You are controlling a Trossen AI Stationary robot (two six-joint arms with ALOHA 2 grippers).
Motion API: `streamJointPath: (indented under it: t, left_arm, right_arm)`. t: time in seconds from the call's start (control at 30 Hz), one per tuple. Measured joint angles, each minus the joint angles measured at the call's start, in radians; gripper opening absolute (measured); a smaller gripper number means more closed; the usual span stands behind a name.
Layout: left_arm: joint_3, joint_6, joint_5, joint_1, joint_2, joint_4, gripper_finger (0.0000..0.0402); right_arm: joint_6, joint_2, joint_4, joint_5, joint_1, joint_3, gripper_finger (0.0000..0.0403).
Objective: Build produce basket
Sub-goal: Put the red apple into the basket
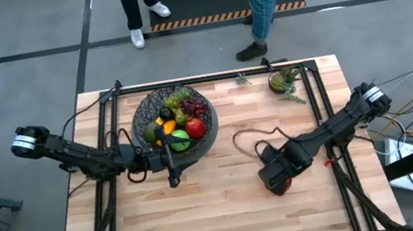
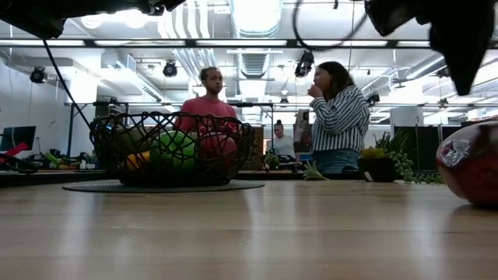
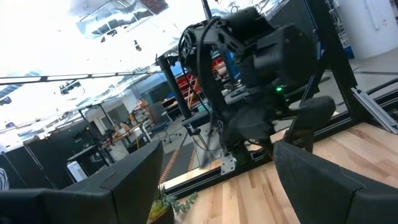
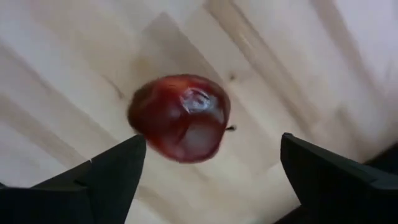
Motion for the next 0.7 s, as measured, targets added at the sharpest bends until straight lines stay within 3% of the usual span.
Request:
streamJointPath:
  t: [0.37, 0.5, 0.7]
  left_arm:
    - [0.0, 0.0, 0.0, 0.0, 0.0, 0.0, 0.0288]
    - [0.0, 0.0, 0.0, 0.0, 0.0, 0.0, 0.0288]
    - [0.0, -0.001, 0.0, 0.0, 0.0, 0.0, 0.0288]
  right_arm:
    - [-0.557, 0.087, 0.014, 0.014, 0.026, -0.002, 0.0359]
    - [-0.613, 0.118, 0.019, -0.04, 0.026, -0.002, 0.0359]
    - [-0.68, 0.12, 0.019, -0.041, 0.049, 0.014, 0.0359]
